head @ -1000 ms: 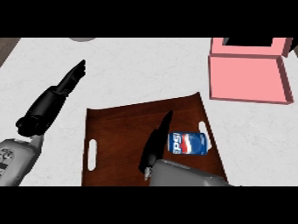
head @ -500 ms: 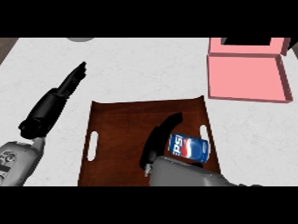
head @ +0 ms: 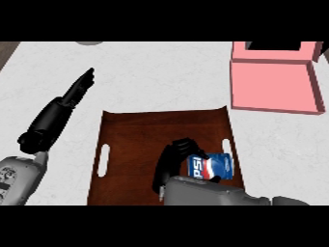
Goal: Pick the can from the tray and place it in the cardboard box
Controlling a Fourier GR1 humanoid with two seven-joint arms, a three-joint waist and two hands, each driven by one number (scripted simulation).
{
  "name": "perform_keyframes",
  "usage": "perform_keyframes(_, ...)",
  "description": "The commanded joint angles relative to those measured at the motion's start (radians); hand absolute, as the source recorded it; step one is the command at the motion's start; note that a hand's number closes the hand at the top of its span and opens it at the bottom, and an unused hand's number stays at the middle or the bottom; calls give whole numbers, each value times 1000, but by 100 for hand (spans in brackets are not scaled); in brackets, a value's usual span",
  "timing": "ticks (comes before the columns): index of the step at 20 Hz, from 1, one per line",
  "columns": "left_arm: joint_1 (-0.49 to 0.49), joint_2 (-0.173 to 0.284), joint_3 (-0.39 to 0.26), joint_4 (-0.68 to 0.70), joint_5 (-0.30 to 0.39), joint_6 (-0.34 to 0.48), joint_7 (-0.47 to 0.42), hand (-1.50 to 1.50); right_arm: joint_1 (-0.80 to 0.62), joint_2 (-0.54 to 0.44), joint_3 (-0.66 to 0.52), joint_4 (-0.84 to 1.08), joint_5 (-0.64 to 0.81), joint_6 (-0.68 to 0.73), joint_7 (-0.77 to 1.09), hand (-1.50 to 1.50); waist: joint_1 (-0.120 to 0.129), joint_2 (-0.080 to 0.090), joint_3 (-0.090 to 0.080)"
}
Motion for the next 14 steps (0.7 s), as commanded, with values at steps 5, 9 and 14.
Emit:
perform_keyframes(5,9,9,13,-12,-1,-3,-8,0,63,1,-131,-344,-91,-428,-166,150,-8,19,20)
perform_keyframes(9,18,-10,11,-18,12,1,-10,0,92,1,-259,-595,-135,-652,-262,150,-15,17,27)
perform_keyframes(14,42,-3,25,-9,10,12,-3,0,97,-89,-295,-878,-84,-879,-412,150,-56,-1,13)
